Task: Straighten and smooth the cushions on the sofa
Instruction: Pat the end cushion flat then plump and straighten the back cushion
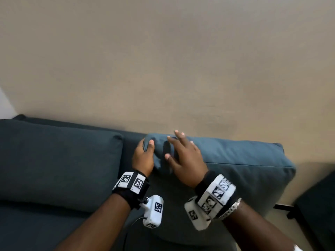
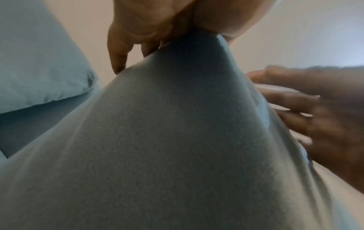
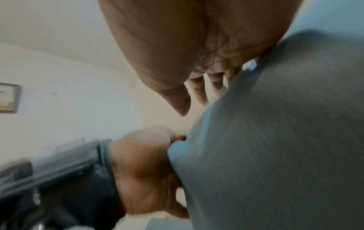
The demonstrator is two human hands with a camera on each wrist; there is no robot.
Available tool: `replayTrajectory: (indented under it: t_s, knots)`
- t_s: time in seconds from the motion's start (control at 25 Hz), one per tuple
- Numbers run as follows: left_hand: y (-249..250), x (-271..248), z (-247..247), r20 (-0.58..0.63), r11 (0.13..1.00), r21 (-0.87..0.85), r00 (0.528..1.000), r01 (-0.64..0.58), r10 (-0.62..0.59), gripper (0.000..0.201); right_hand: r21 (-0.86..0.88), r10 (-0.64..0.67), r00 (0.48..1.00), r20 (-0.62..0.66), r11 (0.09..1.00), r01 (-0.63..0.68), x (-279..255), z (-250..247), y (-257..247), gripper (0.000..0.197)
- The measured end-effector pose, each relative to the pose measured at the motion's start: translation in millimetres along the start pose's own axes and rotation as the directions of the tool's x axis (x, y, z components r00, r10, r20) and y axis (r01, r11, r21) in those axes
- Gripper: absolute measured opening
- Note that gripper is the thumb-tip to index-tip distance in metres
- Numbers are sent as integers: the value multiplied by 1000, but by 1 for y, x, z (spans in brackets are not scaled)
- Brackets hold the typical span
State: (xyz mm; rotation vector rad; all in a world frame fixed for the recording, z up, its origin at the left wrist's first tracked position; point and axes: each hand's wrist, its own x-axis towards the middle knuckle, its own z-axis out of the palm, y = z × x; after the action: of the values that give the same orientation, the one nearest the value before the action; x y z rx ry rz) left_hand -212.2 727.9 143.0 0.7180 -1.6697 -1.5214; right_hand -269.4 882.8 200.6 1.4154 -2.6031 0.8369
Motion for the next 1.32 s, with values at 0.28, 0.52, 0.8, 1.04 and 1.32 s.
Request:
replayTrajectory:
  t_s: [0.28, 0.52, 0.8, 1.04, 1.32]
  knots:
    - [-10, -10, 1, 60, 999, -29, 998, -23, 24, 46, 6, -60, 705, -706, 996, 91, 6, -64, -50, 55]
    - [-28, -13, -7, -2, 966, 256, 999, 41, -41, 37, -238, 51, 996, 74, 971, -32, 22, -3, -24, 51]
    - [-35, 2, -19, -10, 940, 340, 999, 38, -37, 39, -354, 80, 994, -75, 930, -102, -24, -2, -7, 67]
    - [-38, -2, -15, -34, 923, 383, 999, 29, -17, 38, -5, 2, 871, -491, 1000, -5, 0, -72, -8, 45]
    - [-39, 0, -13, 10, 897, 442, 1000, 19, -26, 37, -505, 348, 932, 101, 825, -253, -33, -16, 68, 75]
